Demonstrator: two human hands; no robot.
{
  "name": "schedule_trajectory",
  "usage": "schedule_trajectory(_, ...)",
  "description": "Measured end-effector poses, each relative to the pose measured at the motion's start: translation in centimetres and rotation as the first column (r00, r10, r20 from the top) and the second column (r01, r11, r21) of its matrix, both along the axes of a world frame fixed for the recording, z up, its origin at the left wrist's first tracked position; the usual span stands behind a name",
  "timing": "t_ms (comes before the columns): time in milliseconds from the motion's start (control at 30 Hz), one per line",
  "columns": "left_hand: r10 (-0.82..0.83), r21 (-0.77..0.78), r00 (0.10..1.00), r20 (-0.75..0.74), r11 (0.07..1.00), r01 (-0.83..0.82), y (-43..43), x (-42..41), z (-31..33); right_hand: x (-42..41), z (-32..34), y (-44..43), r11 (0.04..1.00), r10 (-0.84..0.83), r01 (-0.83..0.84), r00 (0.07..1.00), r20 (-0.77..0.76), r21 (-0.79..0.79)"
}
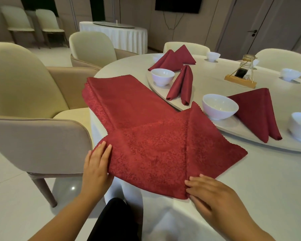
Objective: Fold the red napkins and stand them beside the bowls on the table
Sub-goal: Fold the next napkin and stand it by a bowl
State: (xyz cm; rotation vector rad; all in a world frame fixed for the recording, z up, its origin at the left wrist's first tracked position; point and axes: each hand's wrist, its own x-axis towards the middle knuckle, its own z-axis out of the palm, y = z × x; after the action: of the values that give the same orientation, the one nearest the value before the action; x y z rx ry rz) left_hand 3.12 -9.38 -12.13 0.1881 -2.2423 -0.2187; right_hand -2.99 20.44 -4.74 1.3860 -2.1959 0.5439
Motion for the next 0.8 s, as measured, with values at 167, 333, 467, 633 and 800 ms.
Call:
schedule_trajectory(167,0.135,-0.017,0.989,0.062,0.991,-0.134,-2.3,0.4,0.0,0.3,0.9,1.5,0.995,-0.021,0.031,0.994,0.109,-0.095)
schedule_trajectory(333,-0.027,0.085,0.984,0.179,0.996,0.012,-4.6,4.4,2.6,0.9,1.1,2.7,0.995,-0.002,0.022,0.980,0.199,-0.100)
schedule_trajectory(467,-0.065,0.297,0.934,0.351,0.954,-0.045,-4.5,7.4,6.4,1.0,1.5,2.9,0.997,0.025,0.002,0.940,0.342,-0.080)
schedule_trajectory(633,-0.129,0.088,0.939,0.318,0.990,0.106,-4.7,7.1,11.1,-1.2,4.8,2.6,0.984,-0.063,0.129,0.893,0.445,-0.120)
schedule_trajectory(800,-0.475,0.432,0.808,0.349,0.846,0.311,-3.4,4.0,17.6,-5.8,5.2,1.7,0.962,-0.253,0.273,0.852,0.459,0.024)
